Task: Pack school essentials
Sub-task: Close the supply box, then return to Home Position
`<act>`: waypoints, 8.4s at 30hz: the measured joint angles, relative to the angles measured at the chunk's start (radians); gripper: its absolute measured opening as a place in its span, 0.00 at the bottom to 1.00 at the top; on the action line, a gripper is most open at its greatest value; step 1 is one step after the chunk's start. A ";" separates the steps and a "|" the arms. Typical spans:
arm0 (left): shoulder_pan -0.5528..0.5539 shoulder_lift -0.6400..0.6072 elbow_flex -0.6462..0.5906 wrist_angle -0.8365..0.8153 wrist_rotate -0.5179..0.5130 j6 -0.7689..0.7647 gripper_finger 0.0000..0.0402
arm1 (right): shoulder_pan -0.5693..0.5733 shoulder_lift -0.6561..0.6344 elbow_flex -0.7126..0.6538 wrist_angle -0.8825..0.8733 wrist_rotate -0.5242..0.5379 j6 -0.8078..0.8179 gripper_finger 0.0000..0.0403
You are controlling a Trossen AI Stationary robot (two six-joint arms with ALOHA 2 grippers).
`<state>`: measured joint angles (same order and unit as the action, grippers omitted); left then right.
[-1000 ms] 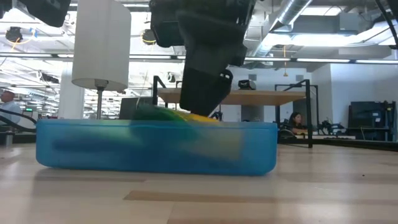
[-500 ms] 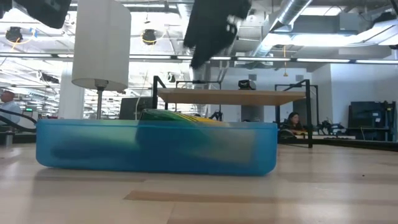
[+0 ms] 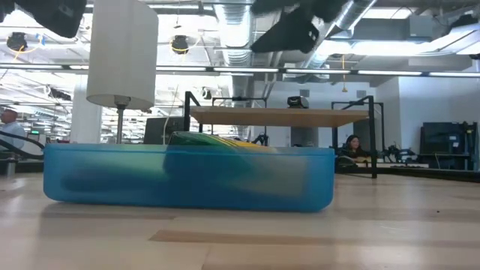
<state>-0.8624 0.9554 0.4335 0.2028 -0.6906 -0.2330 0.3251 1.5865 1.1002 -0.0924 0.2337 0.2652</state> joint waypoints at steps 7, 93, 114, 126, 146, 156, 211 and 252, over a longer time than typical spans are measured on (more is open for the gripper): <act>0.002 0.000 0.000 -0.013 -0.054 -0.010 0.32 | 0.022 -0.066 -0.172 0.315 -0.051 0.117 0.90; 0.832 0.571 -0.291 0.534 0.399 -0.238 0.01 | -0.349 0.139 -0.567 0.572 -0.085 0.384 0.02; 0.832 0.575 -0.286 0.580 0.447 -0.189 0.01 | -0.375 0.123 -0.567 0.644 -0.117 0.381 0.01; 0.831 0.572 -0.284 0.643 0.450 -0.157 0.01 | -0.387 0.120 -0.564 0.711 -0.138 0.380 0.01; 0.723 0.212 -0.285 0.620 0.664 -0.117 0.01 | -0.277 0.120 -0.530 1.097 -0.354 0.460 0.02; 0.445 0.238 -0.282 0.615 0.454 -0.126 0.01 | -0.068 0.119 -0.399 0.878 -0.198 0.358 0.02; 0.268 0.374 0.050 0.320 0.381 0.013 0.01 | 0.086 0.196 -0.208 0.621 -0.001 0.114 0.03; 0.669 -0.482 0.047 -0.175 0.521 0.397 0.01 | -0.038 -0.789 -0.831 0.905 0.114 -0.491 0.03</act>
<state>-0.1936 0.4731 0.4806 0.0279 -0.1700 0.1643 0.2871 0.7975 0.2695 0.8127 0.3477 -0.2260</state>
